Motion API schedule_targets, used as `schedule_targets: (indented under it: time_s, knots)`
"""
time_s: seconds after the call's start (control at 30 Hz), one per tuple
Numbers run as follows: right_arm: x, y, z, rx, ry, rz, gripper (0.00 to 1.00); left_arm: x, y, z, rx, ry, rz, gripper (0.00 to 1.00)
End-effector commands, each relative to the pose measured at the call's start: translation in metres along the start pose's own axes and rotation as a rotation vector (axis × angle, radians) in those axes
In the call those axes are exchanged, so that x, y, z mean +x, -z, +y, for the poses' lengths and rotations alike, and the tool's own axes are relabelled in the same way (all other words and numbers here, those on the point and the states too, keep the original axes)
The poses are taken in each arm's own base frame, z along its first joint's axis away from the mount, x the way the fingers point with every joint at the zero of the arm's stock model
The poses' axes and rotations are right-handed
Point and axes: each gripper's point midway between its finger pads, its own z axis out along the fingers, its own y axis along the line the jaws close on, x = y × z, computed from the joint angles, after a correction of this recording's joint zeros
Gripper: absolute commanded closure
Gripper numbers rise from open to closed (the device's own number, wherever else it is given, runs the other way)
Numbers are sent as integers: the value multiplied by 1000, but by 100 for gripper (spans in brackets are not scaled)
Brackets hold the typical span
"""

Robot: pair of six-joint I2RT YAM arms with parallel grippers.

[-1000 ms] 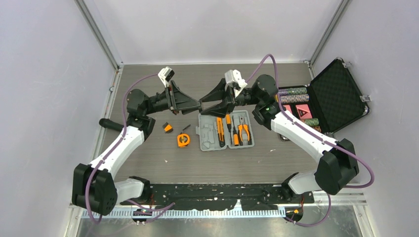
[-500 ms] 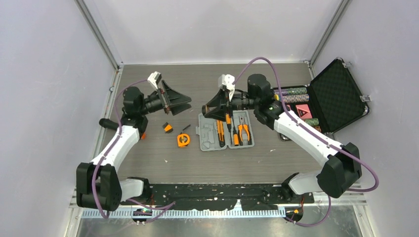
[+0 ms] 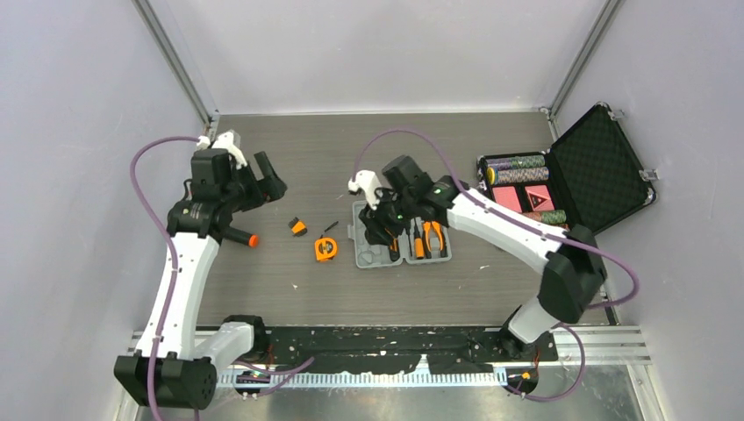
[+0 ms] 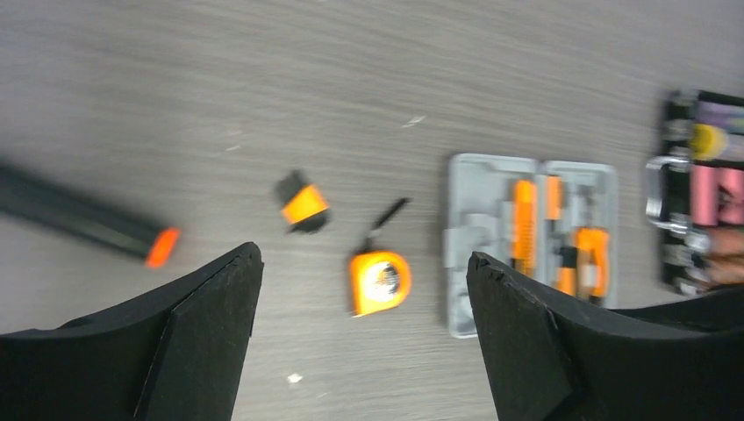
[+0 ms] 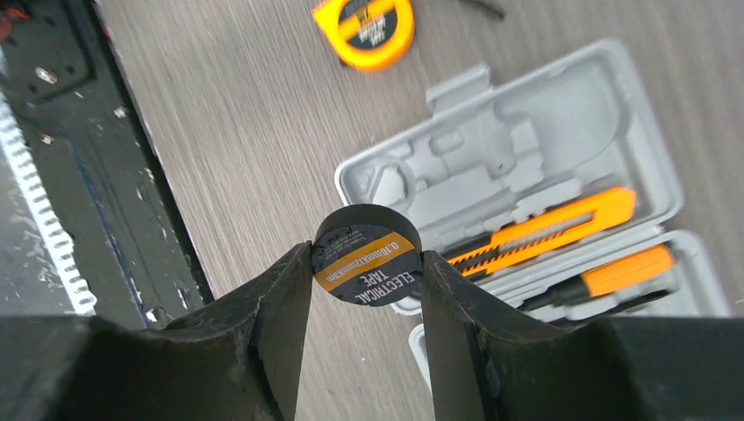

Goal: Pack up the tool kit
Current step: Place the tool in the toolbox.

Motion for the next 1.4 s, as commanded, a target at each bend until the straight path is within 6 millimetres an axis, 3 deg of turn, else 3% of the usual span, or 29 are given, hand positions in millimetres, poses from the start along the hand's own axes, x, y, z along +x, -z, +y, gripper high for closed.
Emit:
schedule_targets:
  time_s: [0.0,0.17,0.23,0.43,0.73,0.93,1.37]
  knots:
    - [36,-16,-5,77,-75,206,69,-5,37,61,-335,-148,-54,14]
    - [39,-46,-5,88,-104,276,68,7,34,86,-441,-168,-63,13]
    - [45,-62,-1,75,-114,314,68,11,30,88,-443,-176,-60,14]
    - [54,-86,-1,110,-126,349,67,10,31,92,-477,-198,-70,14]
    - [66,-97,-6,146,-129,378,60,12,31,94,-492,-223,-67,14]
    - [61,-104,-13,171,-117,351,56,12,30,93,-487,-231,-68,14]
    - [70,-107,2,125,-116,395,45,21,30,88,-439,-290,-22,12]
